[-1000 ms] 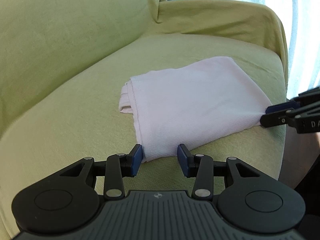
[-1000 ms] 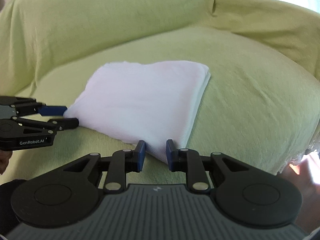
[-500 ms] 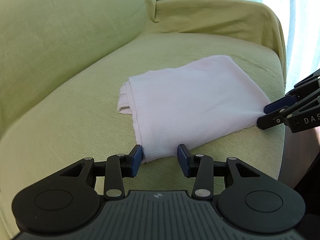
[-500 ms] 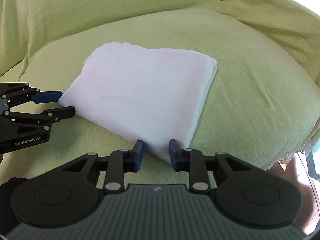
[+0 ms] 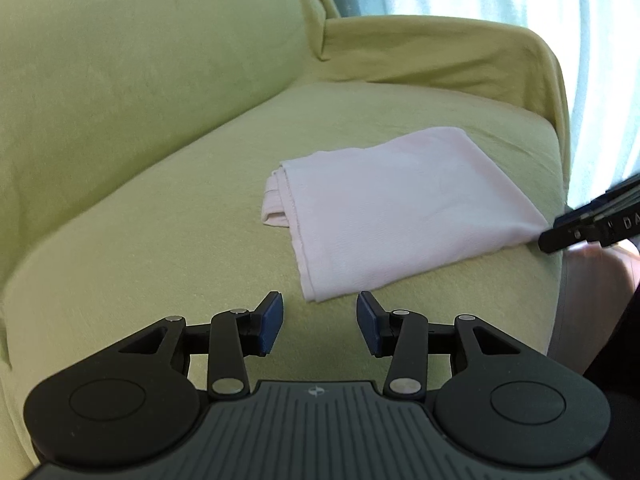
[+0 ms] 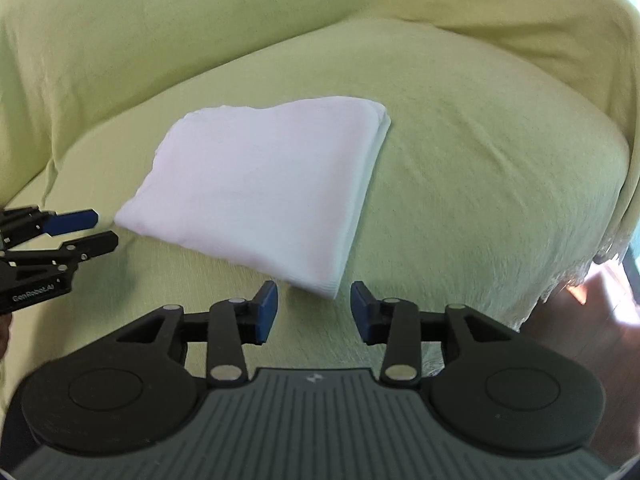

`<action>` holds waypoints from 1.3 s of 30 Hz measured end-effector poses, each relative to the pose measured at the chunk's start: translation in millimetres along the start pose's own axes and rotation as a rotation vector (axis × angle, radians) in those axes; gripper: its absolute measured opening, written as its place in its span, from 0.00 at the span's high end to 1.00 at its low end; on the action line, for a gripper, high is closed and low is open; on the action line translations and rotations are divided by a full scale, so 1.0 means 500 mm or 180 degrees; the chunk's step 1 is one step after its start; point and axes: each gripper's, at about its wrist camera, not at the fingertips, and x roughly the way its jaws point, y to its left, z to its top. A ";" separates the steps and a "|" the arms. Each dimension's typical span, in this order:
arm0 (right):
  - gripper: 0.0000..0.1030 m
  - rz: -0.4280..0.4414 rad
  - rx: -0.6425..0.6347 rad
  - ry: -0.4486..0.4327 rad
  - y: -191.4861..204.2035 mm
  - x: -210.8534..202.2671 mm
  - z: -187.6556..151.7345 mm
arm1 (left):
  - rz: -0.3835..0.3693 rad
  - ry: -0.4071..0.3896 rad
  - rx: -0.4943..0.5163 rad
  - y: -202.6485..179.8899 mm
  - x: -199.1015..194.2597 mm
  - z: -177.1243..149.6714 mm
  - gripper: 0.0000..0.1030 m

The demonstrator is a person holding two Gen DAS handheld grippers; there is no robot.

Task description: Fold clothes

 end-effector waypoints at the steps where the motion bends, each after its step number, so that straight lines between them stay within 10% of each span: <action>1: 0.65 0.0030 0.0019 -0.0013 0.001 0.000 0.000 | -0.0056 -0.0058 0.0067 -0.005 -0.003 0.000 0.57; 22: 0.65 0.0551 0.0557 -0.0853 -0.126 0.023 0.111 | -0.0875 -0.0308 0.1167 -0.174 0.077 0.141 0.55; 32: 0.65 0.0931 0.0906 -0.0916 -0.169 0.122 0.152 | -0.0264 -0.0105 -0.0038 0.049 0.187 0.188 0.50; 39: 0.65 0.0985 0.1027 -0.0945 -0.176 0.144 0.155 | -0.0657 0.0107 -0.0480 0.112 0.246 0.196 0.57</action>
